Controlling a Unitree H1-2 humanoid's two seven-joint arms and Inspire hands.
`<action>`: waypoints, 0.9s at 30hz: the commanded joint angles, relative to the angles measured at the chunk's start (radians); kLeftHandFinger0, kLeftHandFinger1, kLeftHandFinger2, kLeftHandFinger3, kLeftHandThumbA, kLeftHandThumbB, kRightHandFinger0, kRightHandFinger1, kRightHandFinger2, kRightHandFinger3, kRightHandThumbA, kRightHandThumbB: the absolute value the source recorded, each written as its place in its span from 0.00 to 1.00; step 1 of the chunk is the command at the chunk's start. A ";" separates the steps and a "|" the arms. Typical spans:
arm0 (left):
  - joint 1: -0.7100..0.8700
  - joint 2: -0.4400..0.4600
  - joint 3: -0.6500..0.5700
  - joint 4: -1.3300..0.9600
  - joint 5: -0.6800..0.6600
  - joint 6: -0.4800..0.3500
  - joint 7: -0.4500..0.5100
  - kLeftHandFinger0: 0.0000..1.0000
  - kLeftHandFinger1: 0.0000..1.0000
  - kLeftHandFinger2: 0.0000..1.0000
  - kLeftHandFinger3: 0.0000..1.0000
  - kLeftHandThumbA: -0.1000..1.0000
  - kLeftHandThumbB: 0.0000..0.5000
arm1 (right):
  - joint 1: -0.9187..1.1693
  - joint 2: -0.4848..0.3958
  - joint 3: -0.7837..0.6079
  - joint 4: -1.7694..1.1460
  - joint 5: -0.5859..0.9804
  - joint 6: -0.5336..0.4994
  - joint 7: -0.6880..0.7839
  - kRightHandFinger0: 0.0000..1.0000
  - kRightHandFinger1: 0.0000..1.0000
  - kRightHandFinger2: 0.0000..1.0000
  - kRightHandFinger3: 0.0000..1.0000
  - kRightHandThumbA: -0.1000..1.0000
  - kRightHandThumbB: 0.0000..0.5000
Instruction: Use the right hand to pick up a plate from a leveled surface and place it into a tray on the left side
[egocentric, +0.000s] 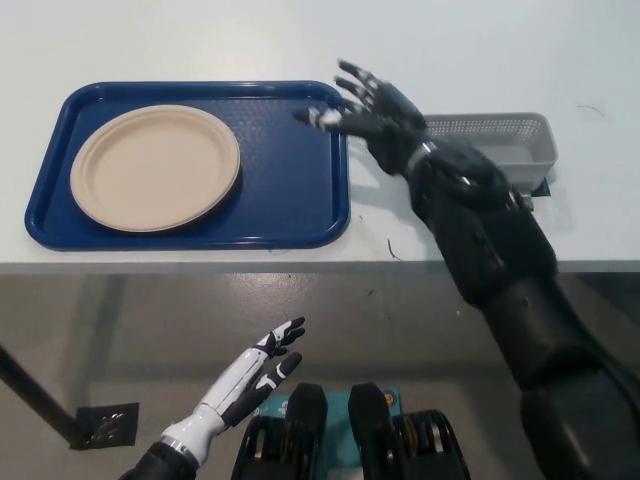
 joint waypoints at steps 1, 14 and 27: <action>0.008 0.007 -0.003 0.014 0.015 -0.046 0.019 1.00 1.00 1.00 1.00 1.00 1.00 | 0.039 -0.297 -0.114 -1.448 0.118 0.150 0.053 1.00 1.00 1.00 1.00 1.00 0.92; -0.047 0.006 0.008 0.074 -0.005 -0.057 0.012 1.00 1.00 1.00 1.00 1.00 1.00 | 0.180 -0.462 -0.212 -1.731 0.189 -0.217 0.027 1.00 1.00 1.00 1.00 0.92 0.88; -0.142 -0.005 0.007 0.127 0.009 -0.063 0.024 1.00 1.00 1.00 1.00 1.00 1.00 | 0.556 -0.448 -0.238 -1.731 0.145 -0.519 0.021 1.00 1.00 1.00 1.00 1.00 0.86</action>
